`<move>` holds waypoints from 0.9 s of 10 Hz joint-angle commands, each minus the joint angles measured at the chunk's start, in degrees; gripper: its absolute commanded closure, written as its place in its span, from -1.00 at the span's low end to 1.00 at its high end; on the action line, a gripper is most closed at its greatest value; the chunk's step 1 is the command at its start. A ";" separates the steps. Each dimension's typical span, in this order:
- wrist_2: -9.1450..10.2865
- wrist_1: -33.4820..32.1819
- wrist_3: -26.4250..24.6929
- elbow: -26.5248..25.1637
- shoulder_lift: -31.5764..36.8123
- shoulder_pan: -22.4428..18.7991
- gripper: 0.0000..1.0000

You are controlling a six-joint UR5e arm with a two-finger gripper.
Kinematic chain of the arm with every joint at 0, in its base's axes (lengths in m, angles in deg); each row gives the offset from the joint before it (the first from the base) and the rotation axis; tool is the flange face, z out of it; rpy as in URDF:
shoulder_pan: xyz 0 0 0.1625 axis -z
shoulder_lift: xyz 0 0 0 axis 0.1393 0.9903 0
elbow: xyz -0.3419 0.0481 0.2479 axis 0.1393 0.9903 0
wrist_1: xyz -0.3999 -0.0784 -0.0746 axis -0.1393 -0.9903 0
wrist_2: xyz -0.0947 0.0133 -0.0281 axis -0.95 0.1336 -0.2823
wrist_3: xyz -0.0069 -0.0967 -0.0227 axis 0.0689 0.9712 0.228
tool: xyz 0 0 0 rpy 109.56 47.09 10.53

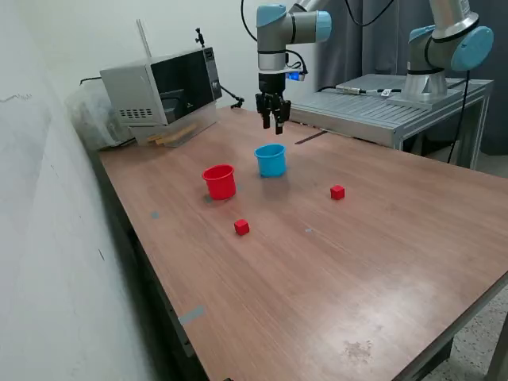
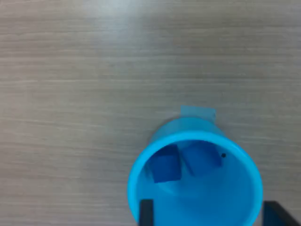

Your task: Place red objects in the red bin, and blue objects in the blue bin.

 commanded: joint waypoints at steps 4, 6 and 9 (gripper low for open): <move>-0.09 0.05 0.08 -1.48 3.22 -1.59 -1.00; -0.09 1.71 -0.27 -1.66 9.01 -4.84 -1.00; -0.53 13.03 -0.89 -1.39 19.21 -13.53 -1.00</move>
